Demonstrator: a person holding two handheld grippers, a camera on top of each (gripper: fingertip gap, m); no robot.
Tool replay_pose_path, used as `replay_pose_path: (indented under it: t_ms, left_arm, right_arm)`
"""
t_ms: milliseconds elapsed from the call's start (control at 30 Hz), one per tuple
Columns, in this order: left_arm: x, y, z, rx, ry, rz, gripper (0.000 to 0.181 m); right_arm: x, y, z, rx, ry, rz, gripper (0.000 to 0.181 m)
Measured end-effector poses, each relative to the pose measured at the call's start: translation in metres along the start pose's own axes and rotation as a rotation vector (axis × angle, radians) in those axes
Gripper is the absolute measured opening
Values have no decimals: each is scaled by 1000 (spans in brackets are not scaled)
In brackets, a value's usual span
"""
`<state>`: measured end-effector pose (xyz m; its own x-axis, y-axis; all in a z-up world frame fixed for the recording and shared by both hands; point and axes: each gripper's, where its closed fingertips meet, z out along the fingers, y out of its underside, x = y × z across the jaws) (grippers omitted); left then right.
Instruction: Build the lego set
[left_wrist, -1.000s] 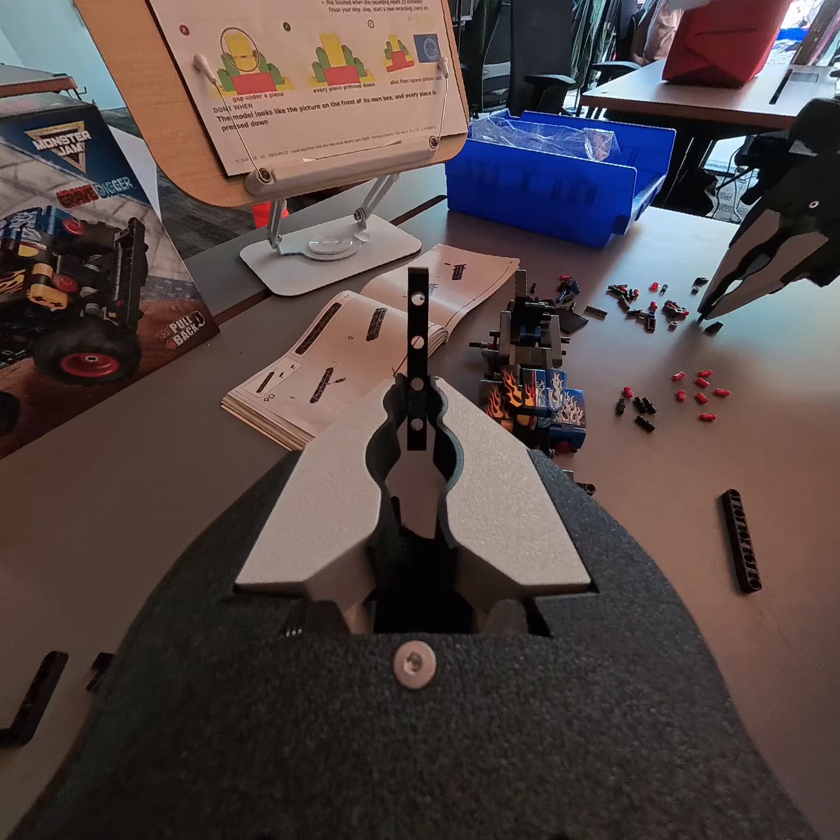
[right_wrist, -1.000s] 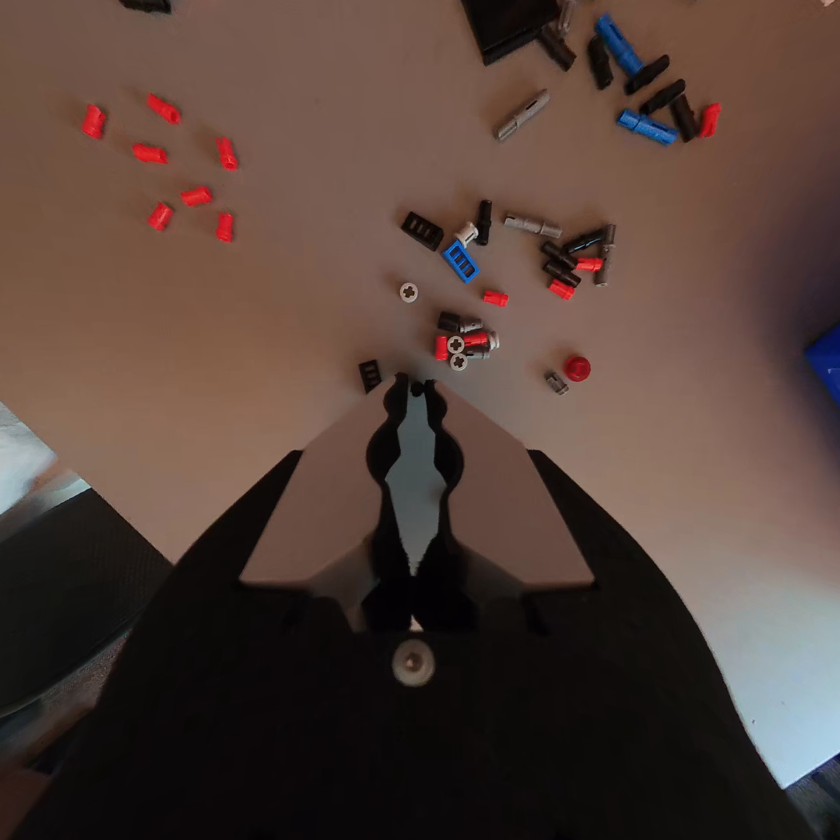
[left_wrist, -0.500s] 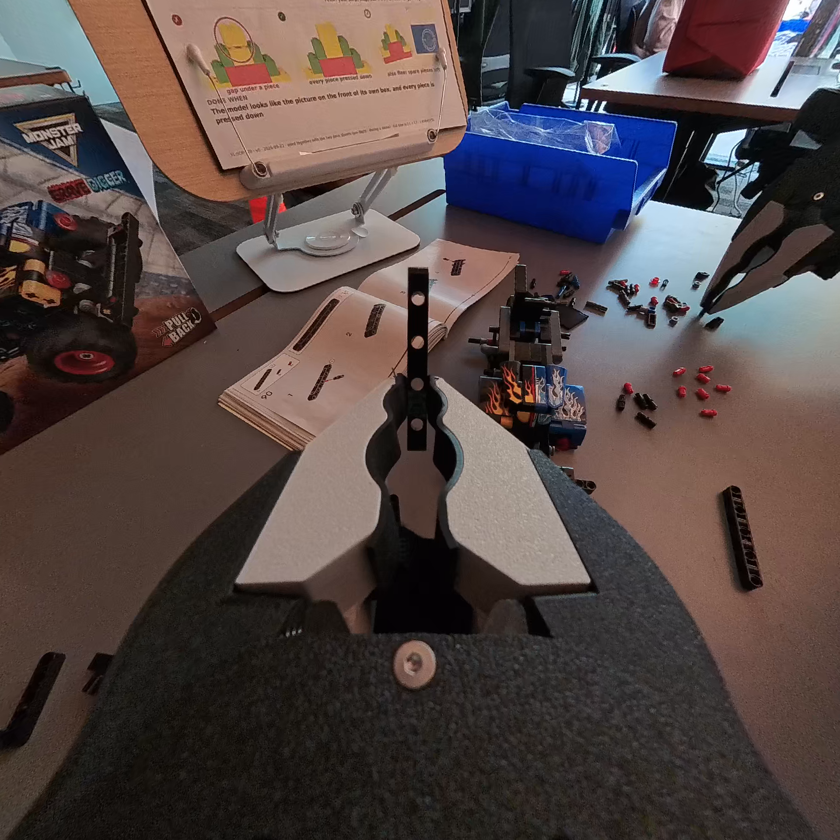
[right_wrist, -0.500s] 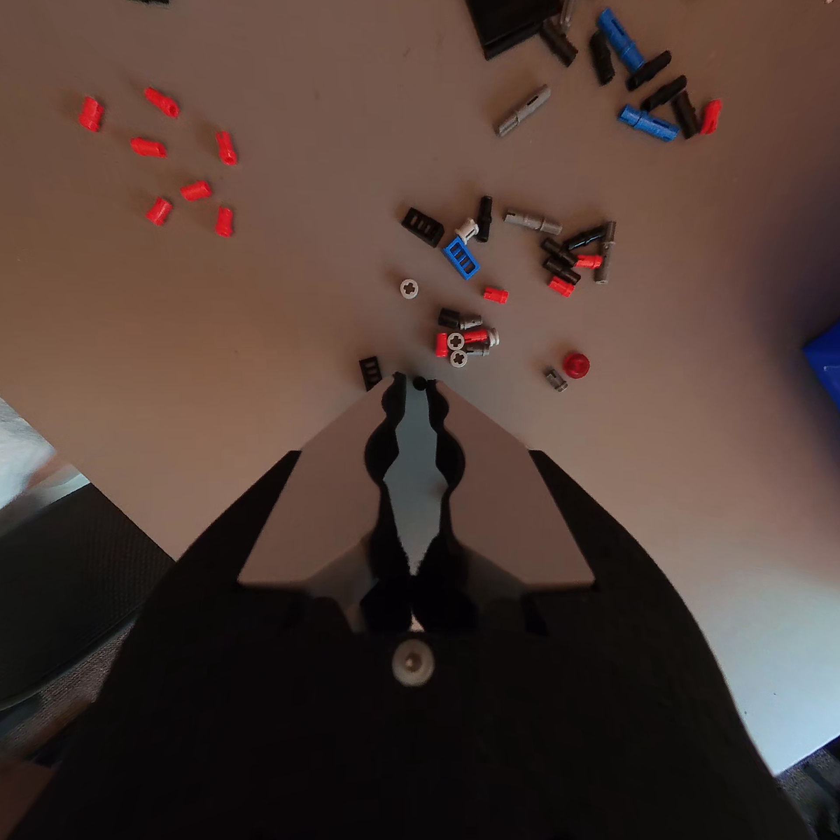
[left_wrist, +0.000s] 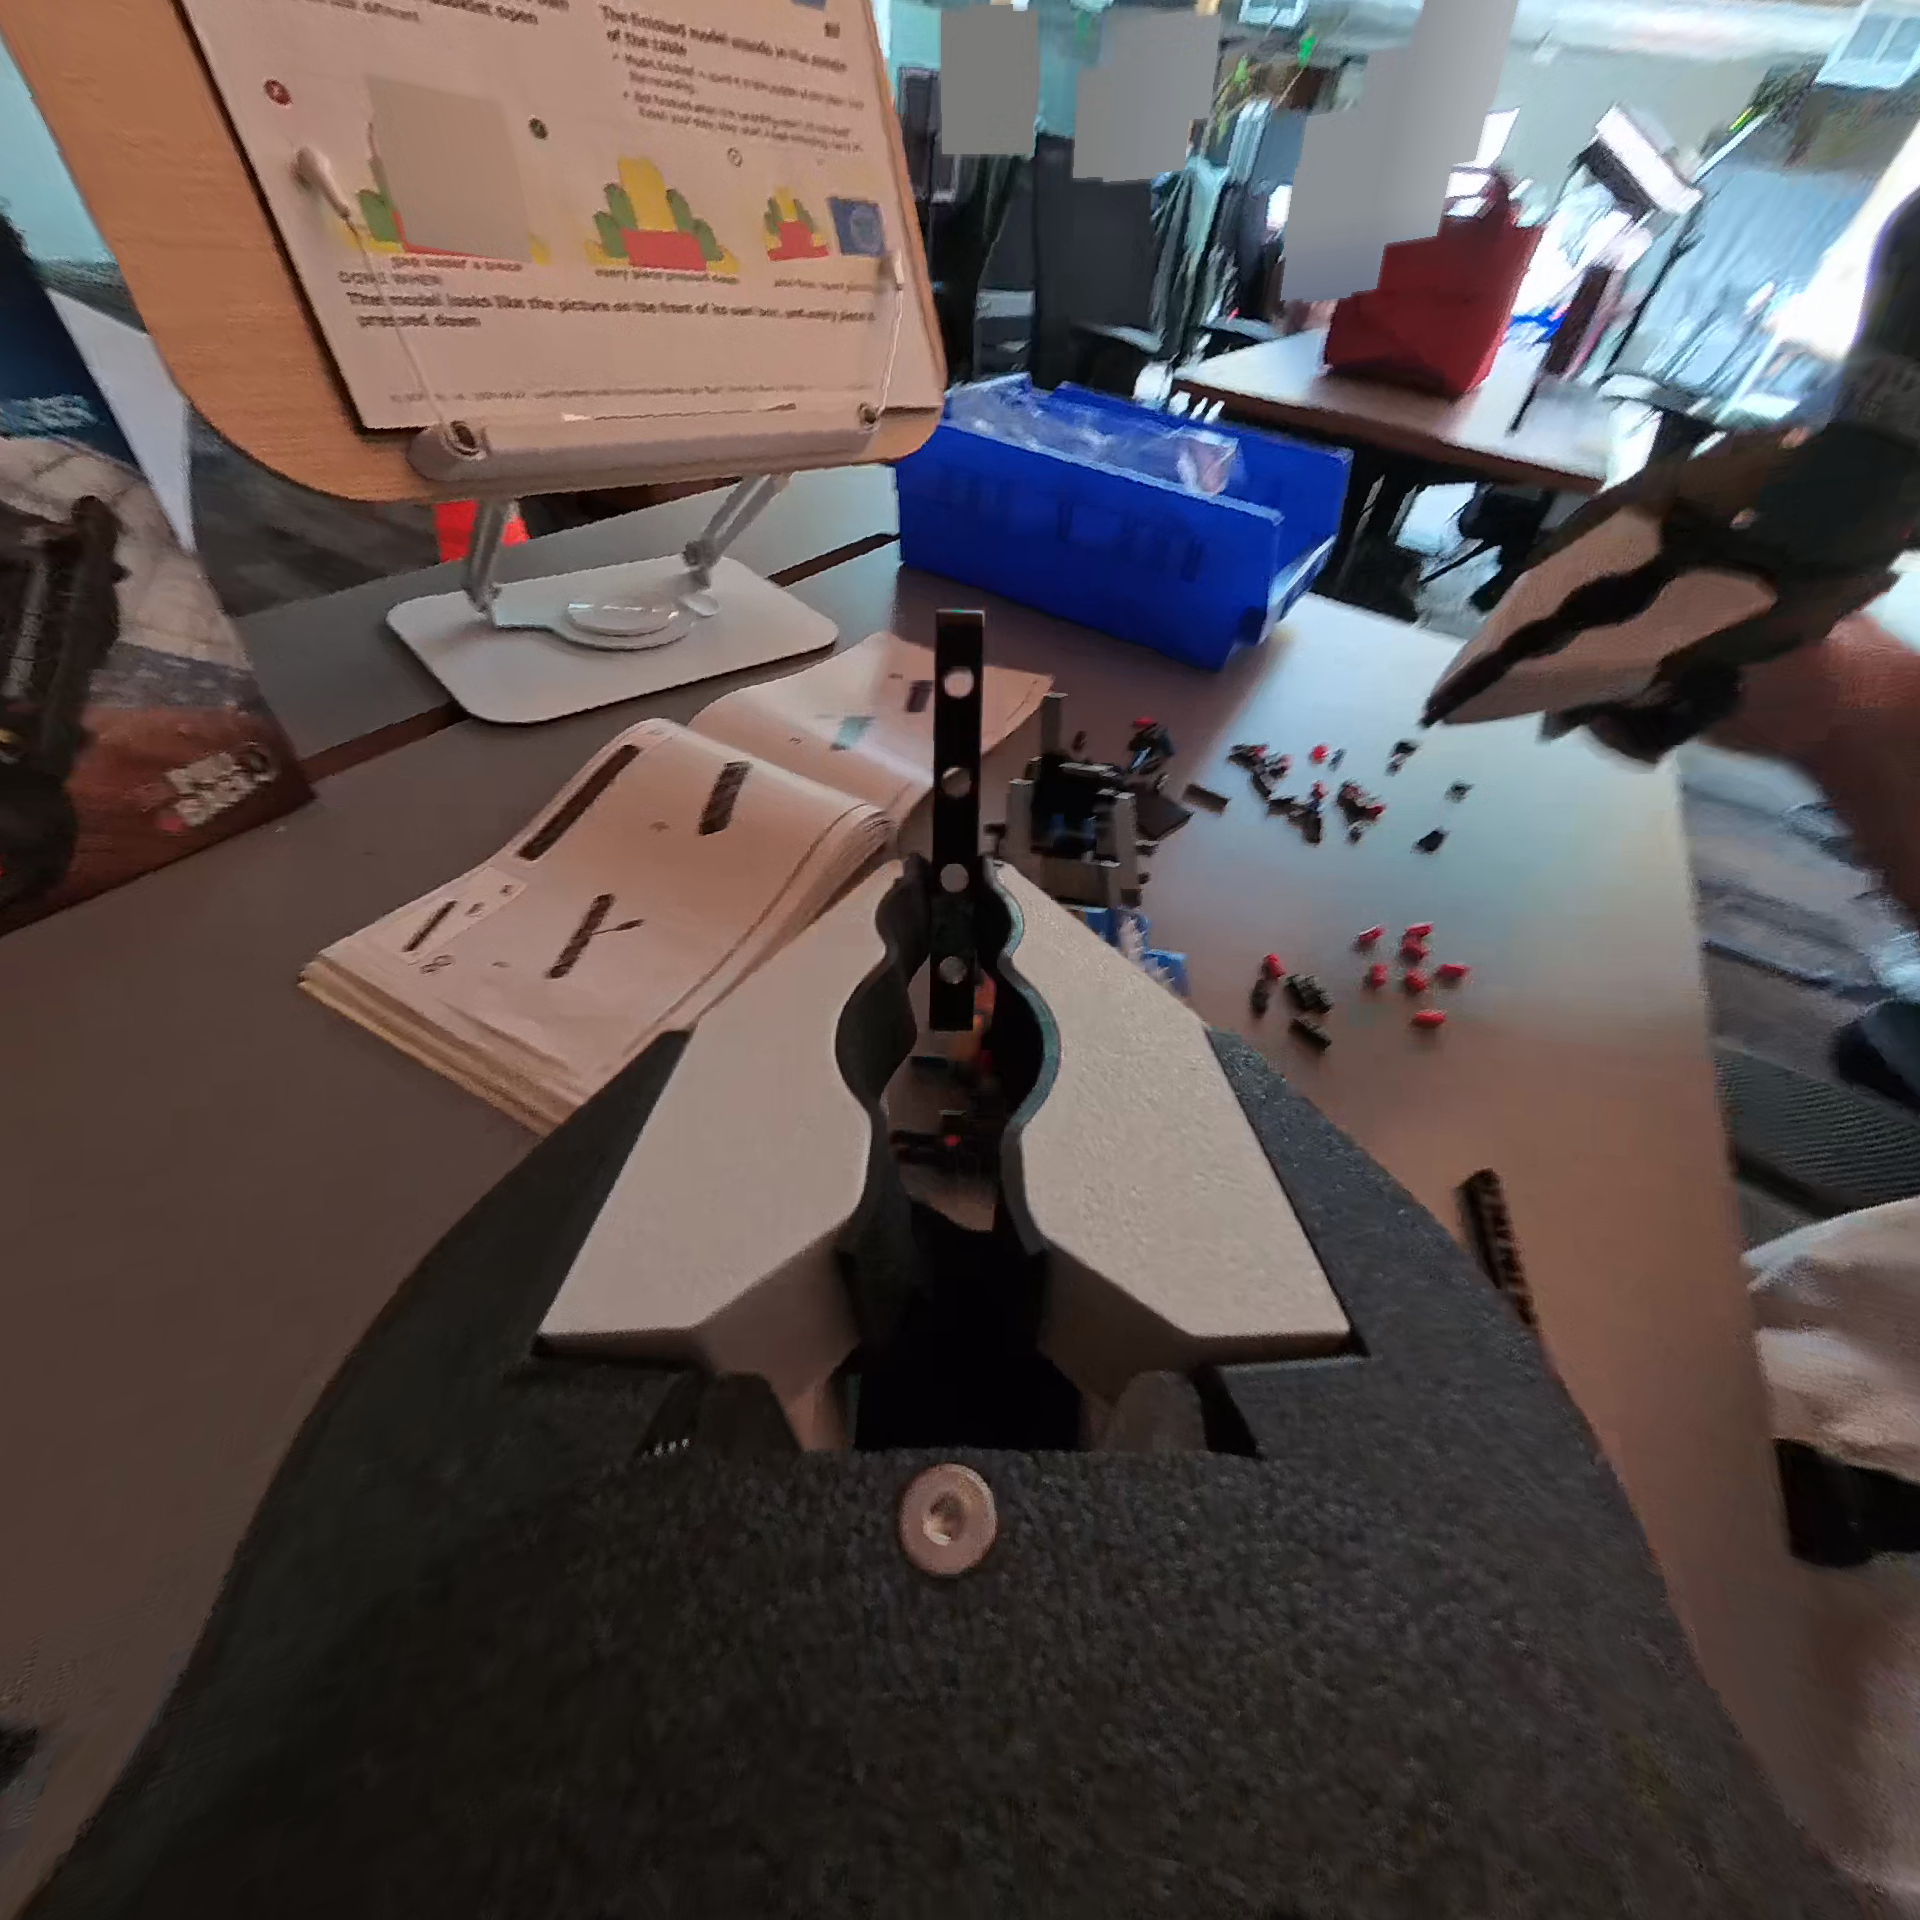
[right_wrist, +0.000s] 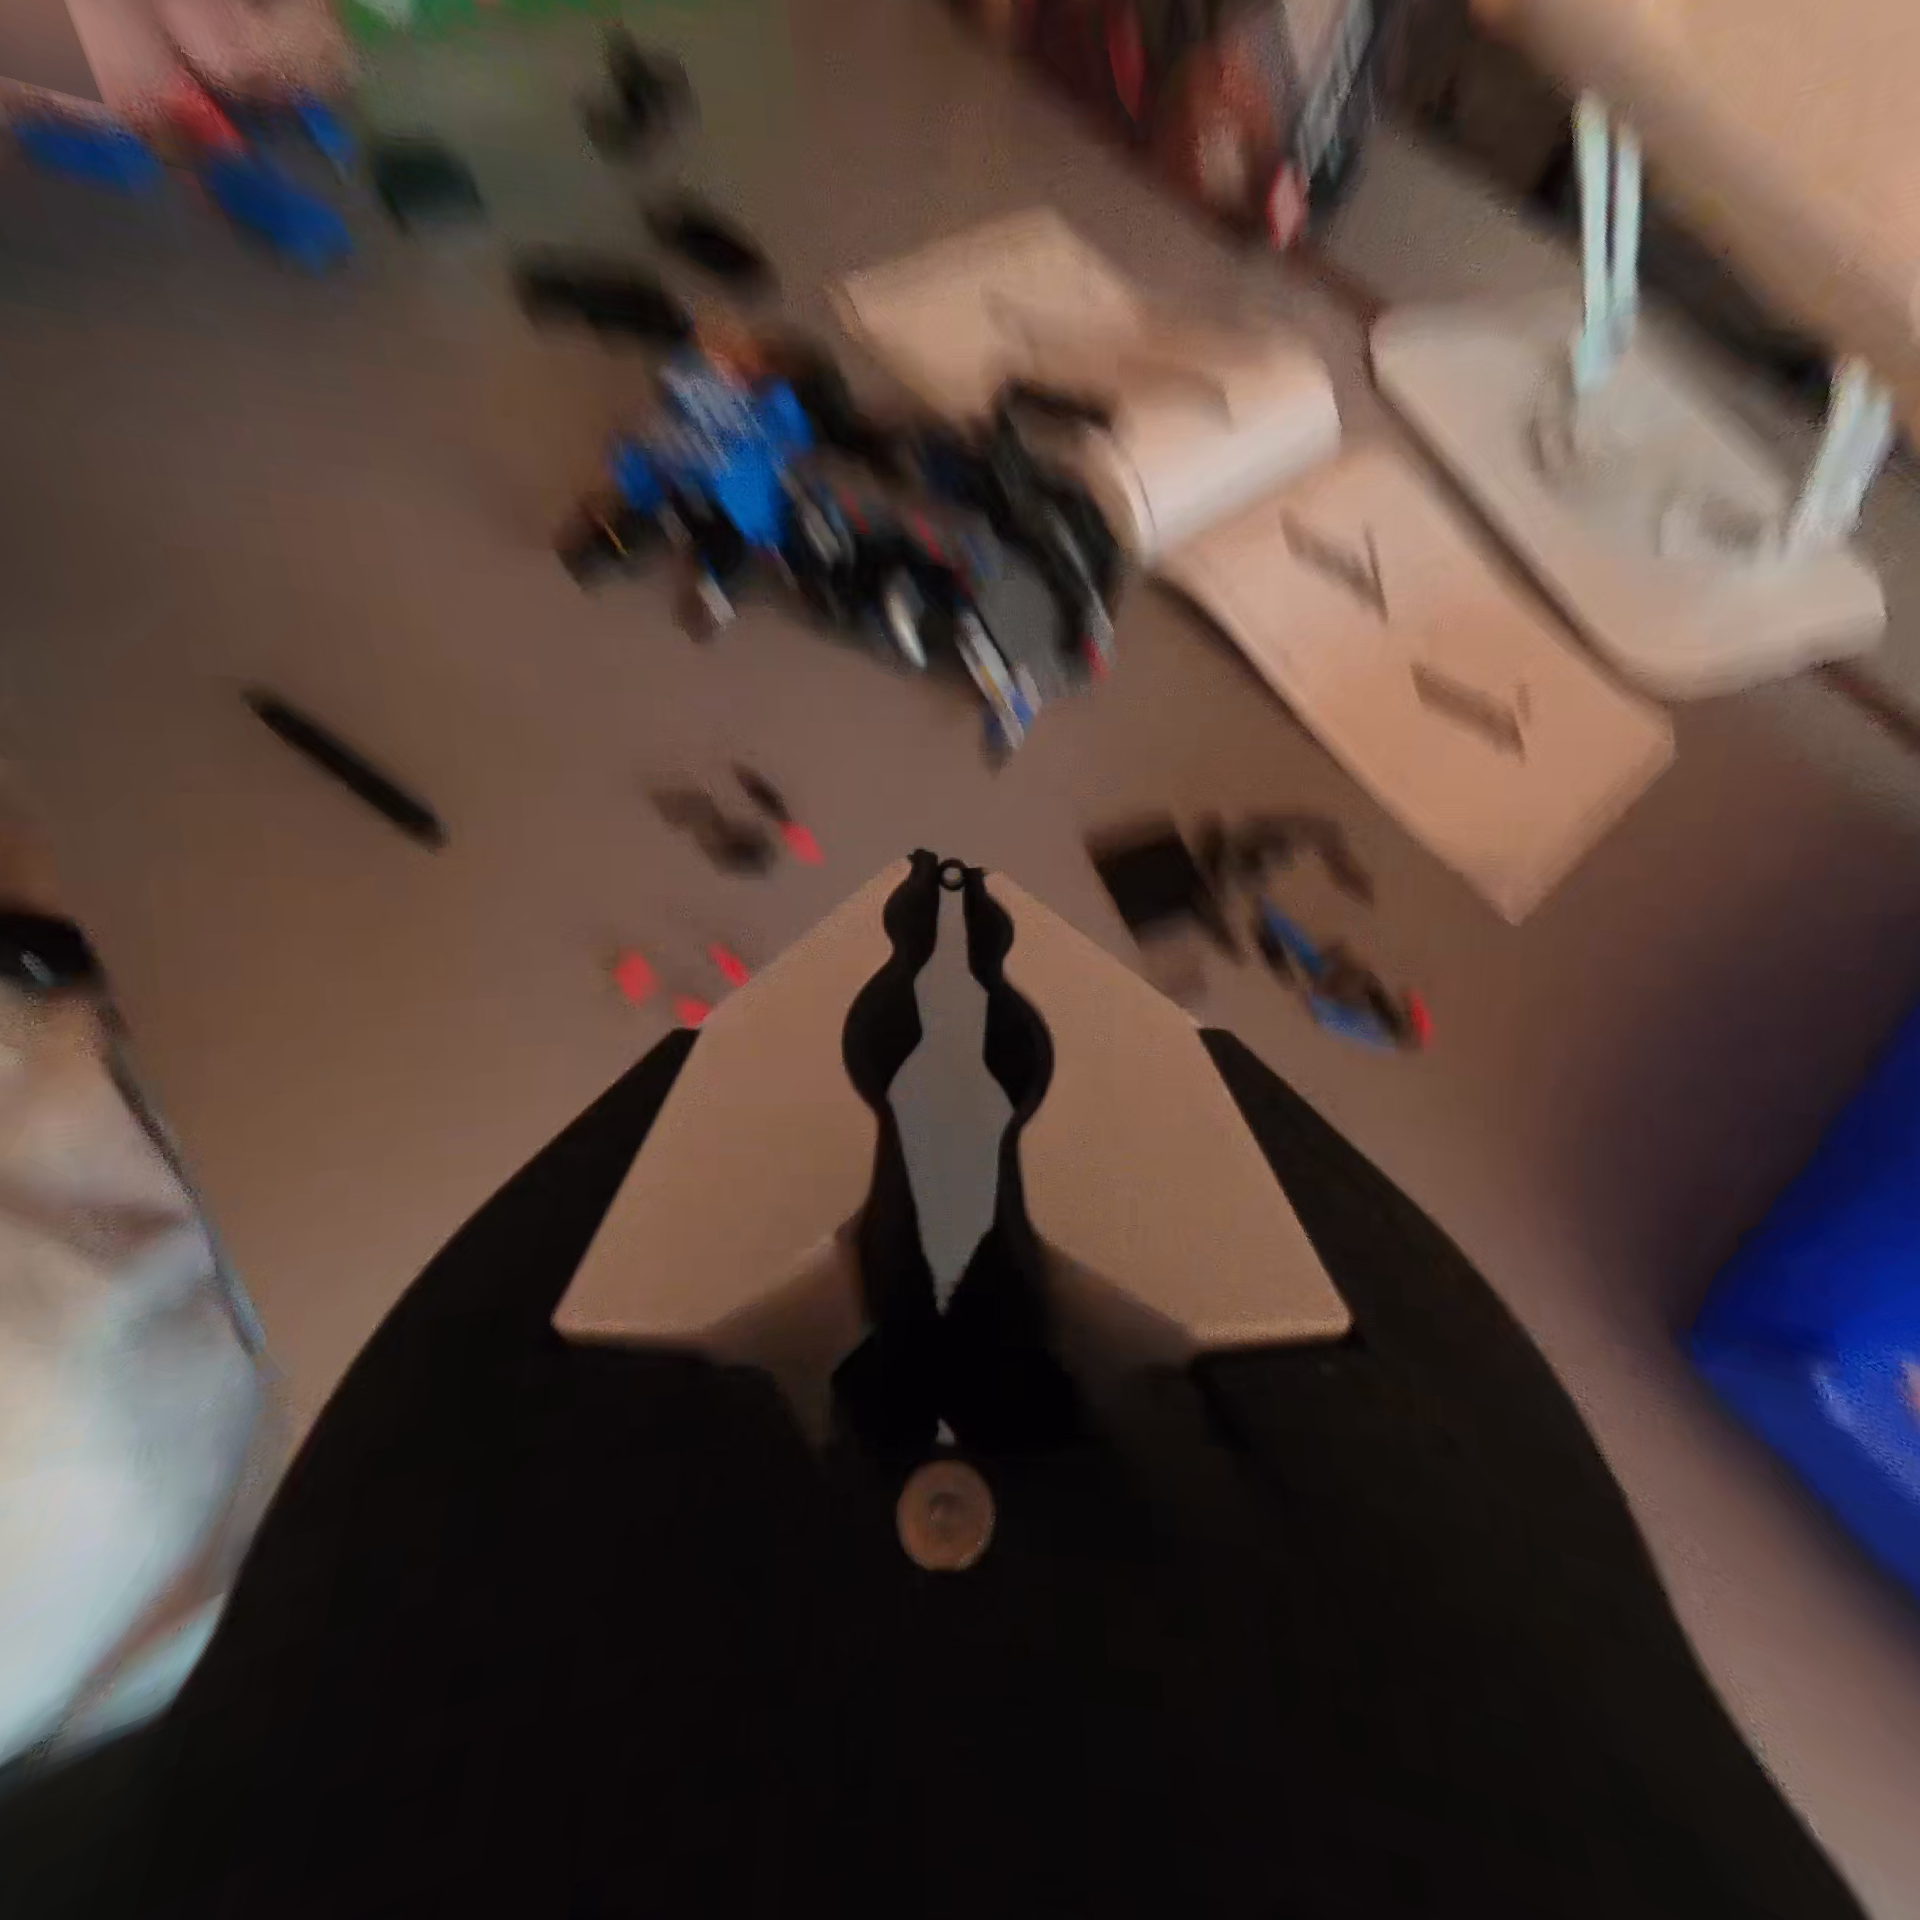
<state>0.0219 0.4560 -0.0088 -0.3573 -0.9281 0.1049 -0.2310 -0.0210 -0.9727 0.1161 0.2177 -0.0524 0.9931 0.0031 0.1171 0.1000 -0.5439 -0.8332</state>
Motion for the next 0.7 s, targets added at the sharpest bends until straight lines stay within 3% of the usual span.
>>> replay_pose_path:
  t_ms: [100,167,300,500,700]
  left_arm:
    - [17,-3,5,72,115,-130,6]
    - [24,-2,8,92,187,-228,5]
    - [29,-1,10,131,235,-326,6]
    - [44,-13,6,204,229,-236,5]
    - [55,-22,1,244,185,-149,5]
  right_arm:
    - [-62,-77,46,221,-14,-114,4]
    - [-90,-117,76,308,75,-249,4]
    - [-104,-170,98,472,284,-402,4]
    - [-98,-186,115,556,325,-271,4]
    - [-103,-188,110,568,334,-216,4]
